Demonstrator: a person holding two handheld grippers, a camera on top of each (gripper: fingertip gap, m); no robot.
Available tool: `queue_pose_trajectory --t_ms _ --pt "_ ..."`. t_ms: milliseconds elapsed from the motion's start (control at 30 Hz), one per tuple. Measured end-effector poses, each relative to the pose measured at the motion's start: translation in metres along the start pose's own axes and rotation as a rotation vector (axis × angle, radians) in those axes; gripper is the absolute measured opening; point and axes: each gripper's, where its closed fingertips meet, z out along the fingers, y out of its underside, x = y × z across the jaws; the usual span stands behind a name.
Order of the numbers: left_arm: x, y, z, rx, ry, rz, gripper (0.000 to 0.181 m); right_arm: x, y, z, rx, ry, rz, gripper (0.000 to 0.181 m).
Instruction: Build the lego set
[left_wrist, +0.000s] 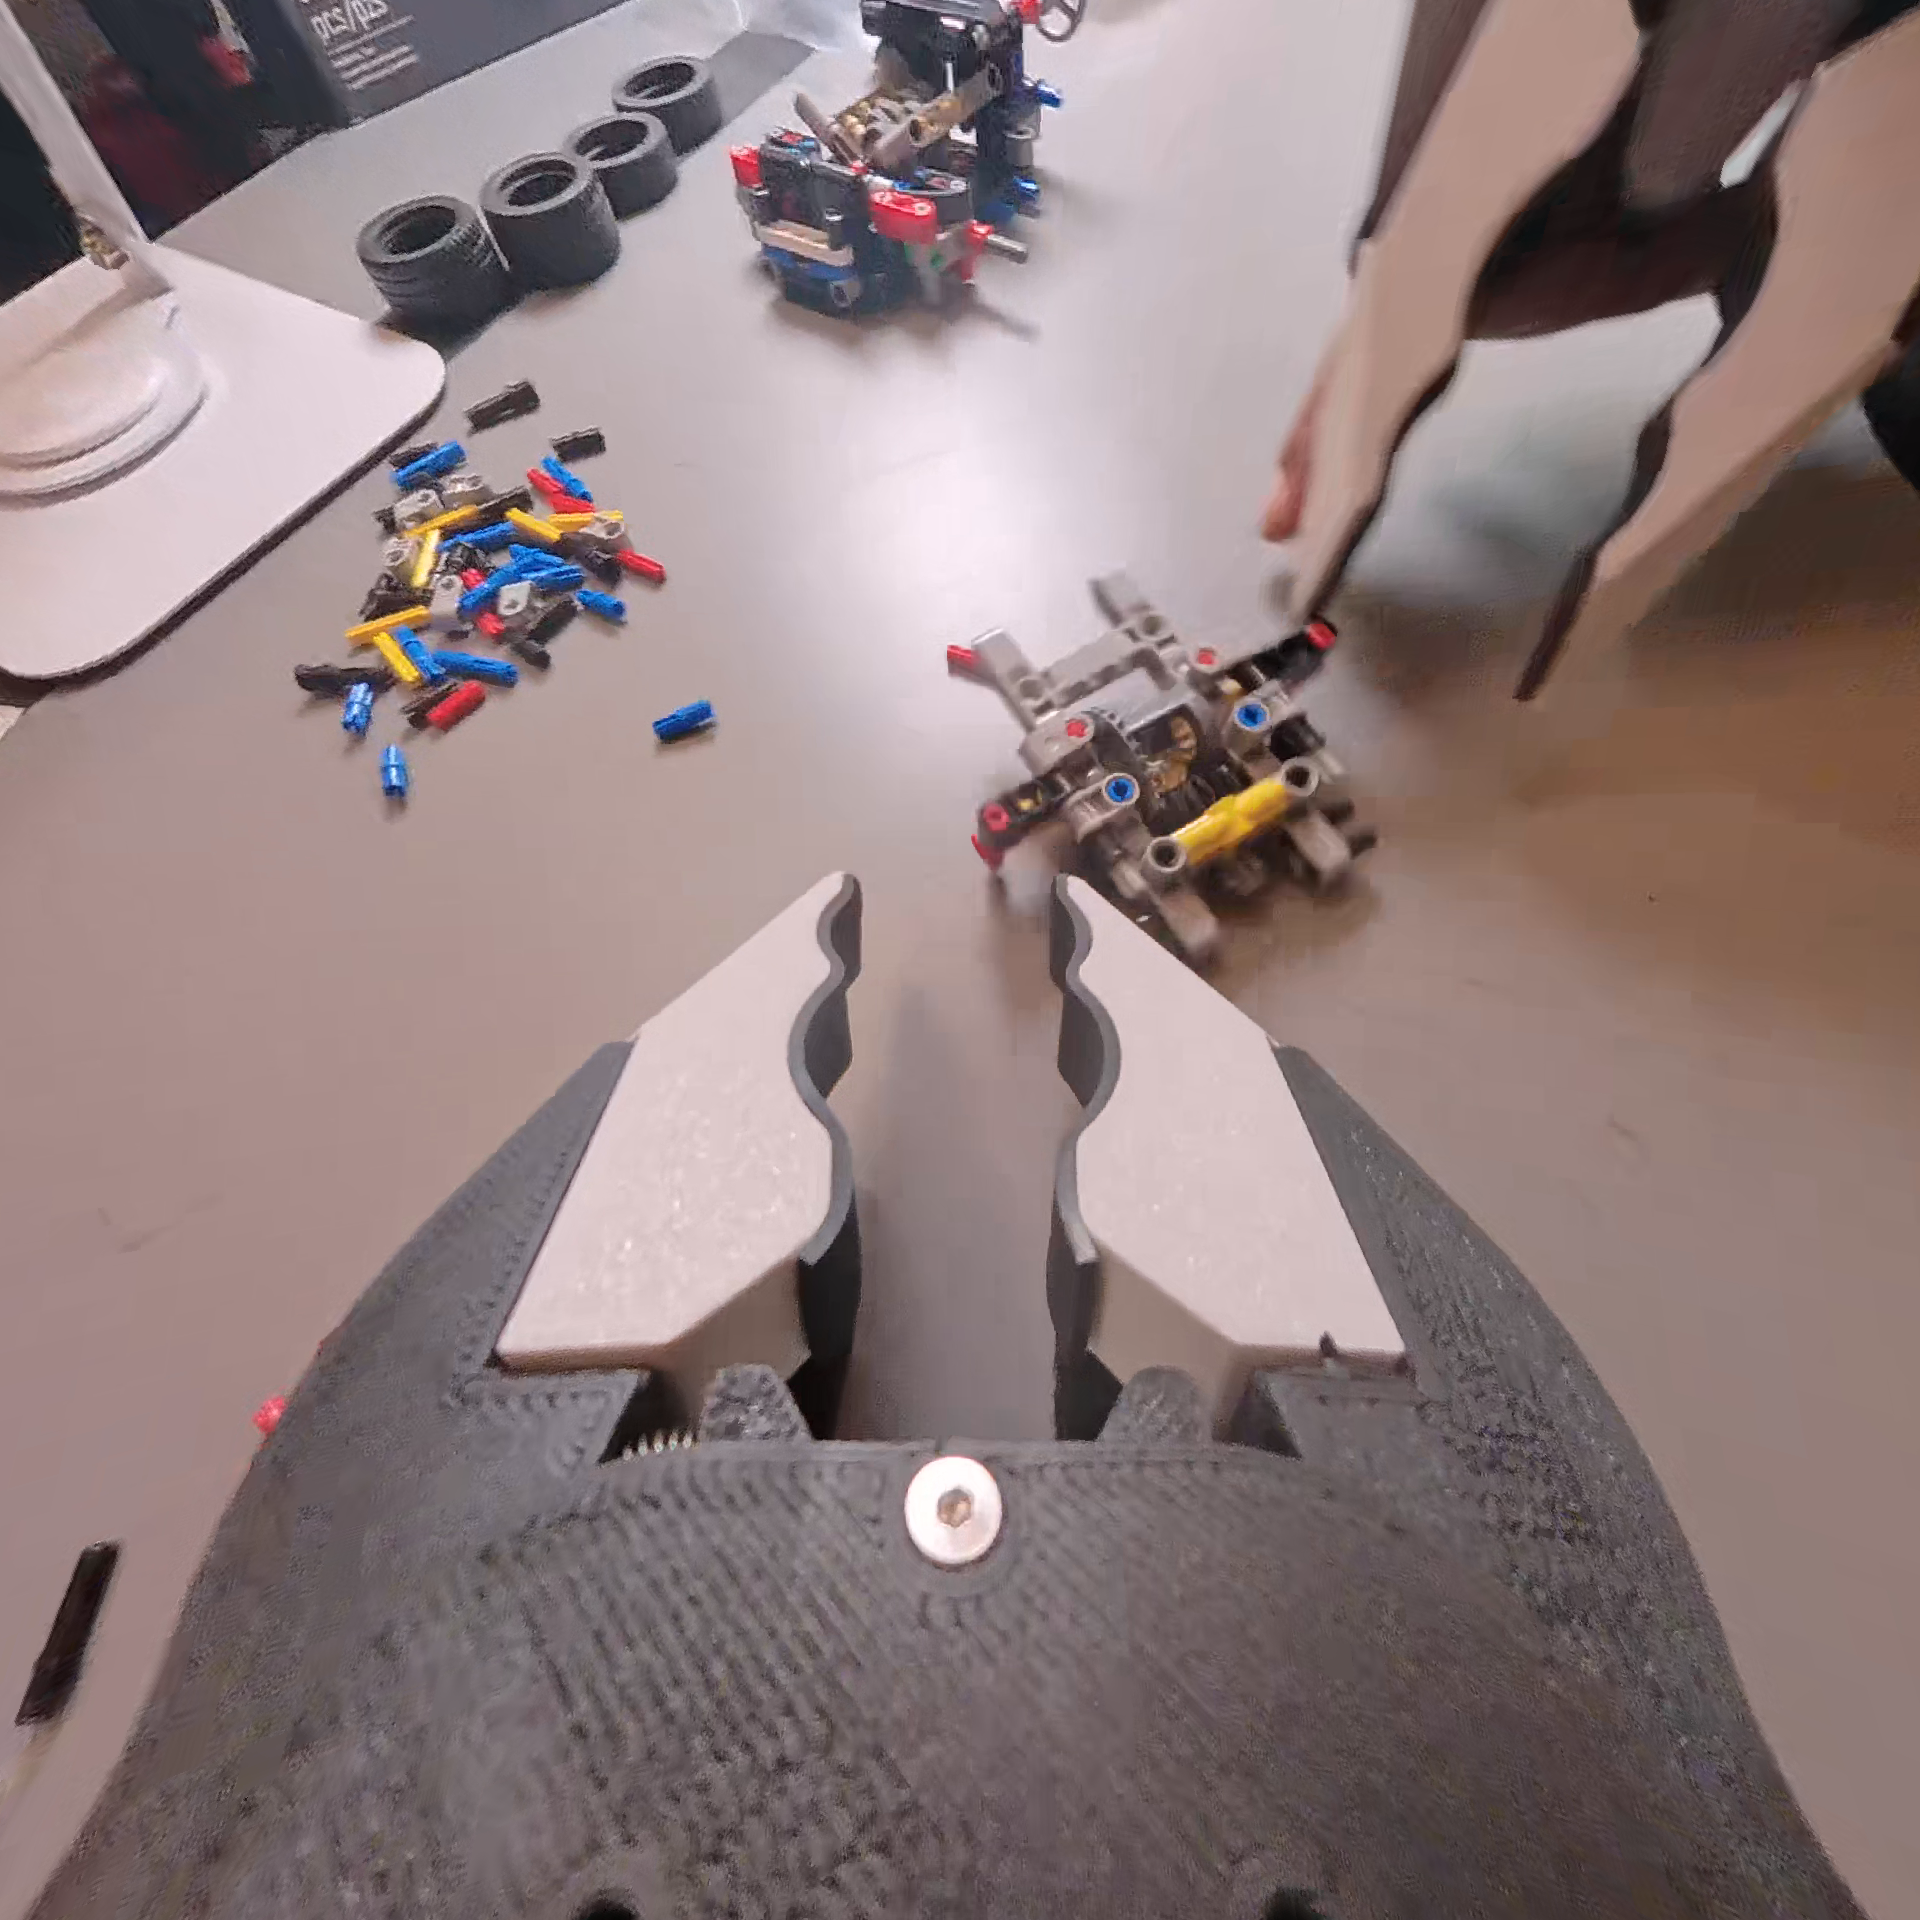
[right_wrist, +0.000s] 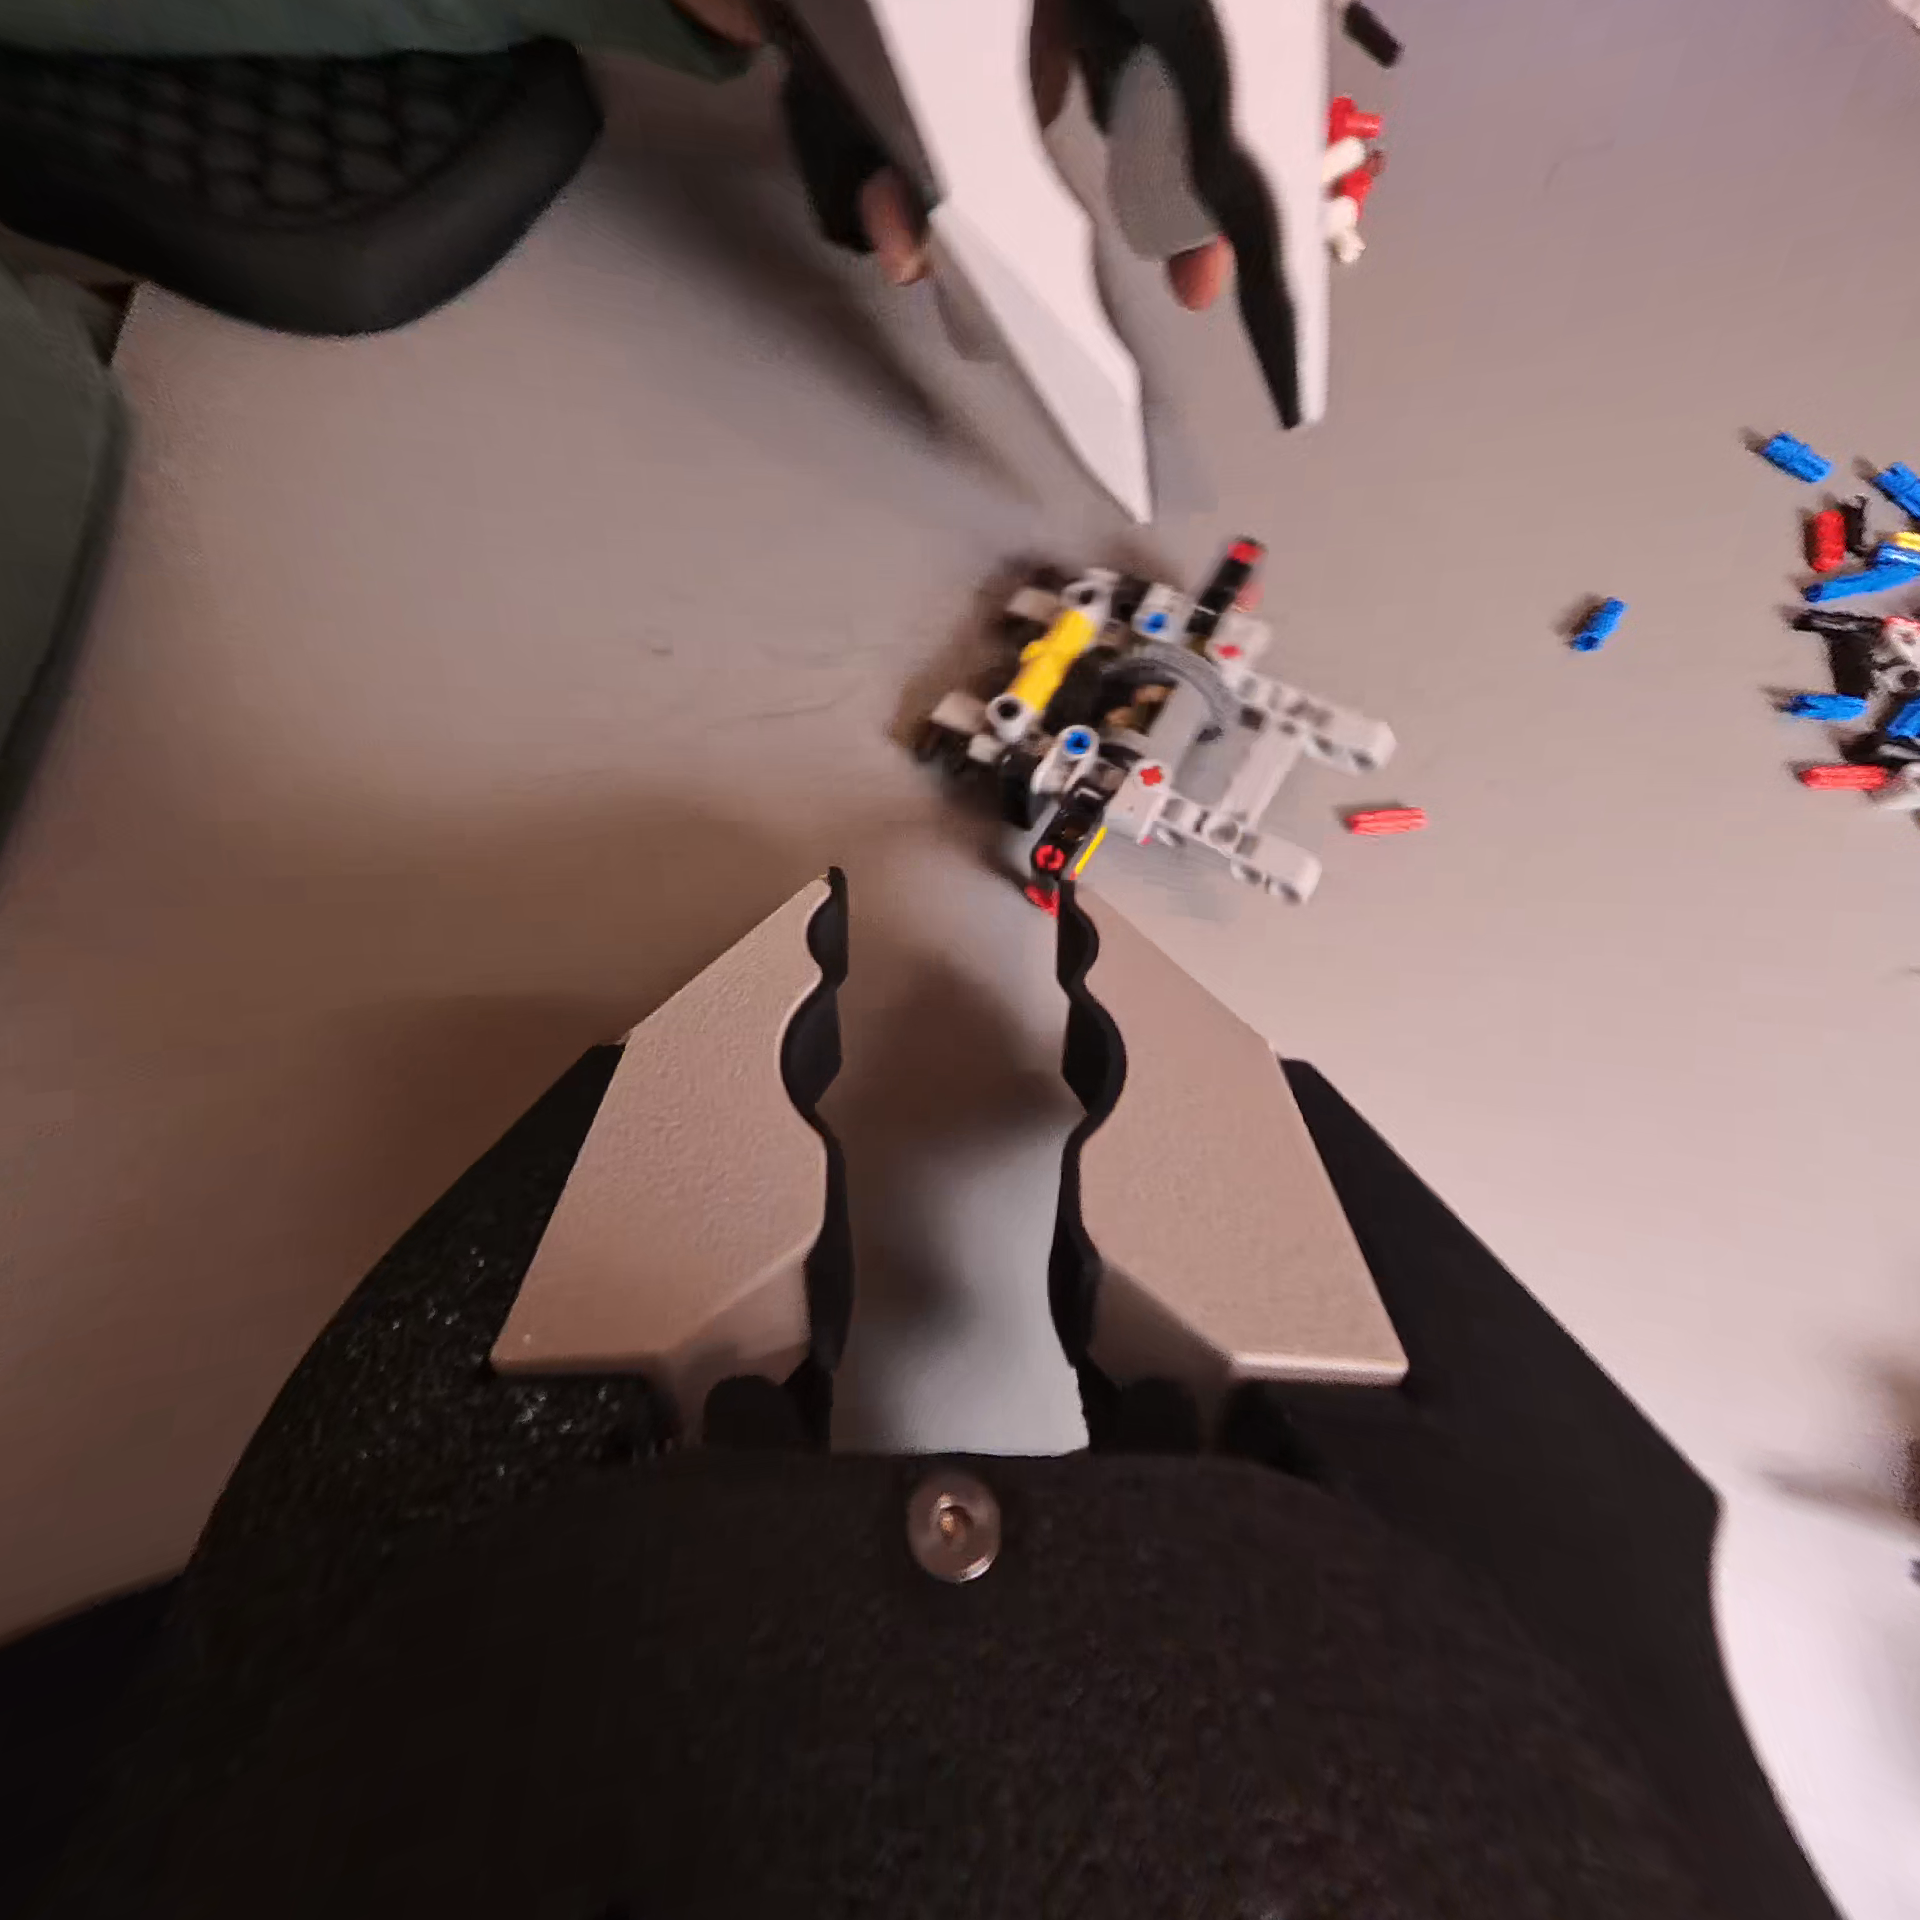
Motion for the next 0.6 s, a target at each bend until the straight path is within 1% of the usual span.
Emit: queue_pose_trajectory --t_ms 33,100,133,200,233,267,333,400,467,500,600 --pt "-0.001 -0.002 -0.002 0.011 0.007 -0.017 0.035 -0.008 -0.001 0.001 0.003 -0.008 -0.021 0.032" --pt "0.001 -0.005 -0.006 0.036 0.036 -0.038 0.037 -0.023 -0.007 0.003 0.026 -0.027 -0.075 0.007" --pt "0.004 -0.007 -0.008 0.051 0.067 -0.046 0.042 -0.028 -0.01 0.003 0.041 -0.032 -0.096 0.003" --pt "0.016 -0.007 -0.01 0.056 0.155 -0.075 0.055 -0.023 -0.013 -0.001 0.054 -0.001 -0.097 0.007" --pt "0.023 -0.004 -0.009 0.038 0.193 -0.087 0.061 -0.017 -0.014 -0.005 0.065 0.022 -0.082 0.015" --pt "0.029 0.0 -0.007 0.012 0.22 -0.087 0.067 -0.01 -0.016 -0.009 0.083 0.048 -0.064 0.022" --pt "0.037 0.007 -0.001 -0.039 0.23 -0.056 0.072 0.009 -0.018 -0.018 0.117 0.133 -0.049 0.032" --pt "0.046 0.01 0.004 -0.069 0.236 -0.023 0.071 0.031 -0.01 -0.023 0.104 0.241 -0.054 0.037" --pt "0.052 0.011 0.01 -0.095 0.232 0.006 0.07 0.049 -0.004 -0.025 0.091 0.316 -0.043 0.037" --pt "0.052 0.012 0.013 -0.11 0.215 0.026 0.066 0.056 -0.002 -0.025 0.089 0.34 -0.036 0.037" --pt "0.049 0.012 0.019 -0.124 0.188 0.075 0.057 0.06 0.005 -0.018 0.046 0.323 -0.049 0.042"
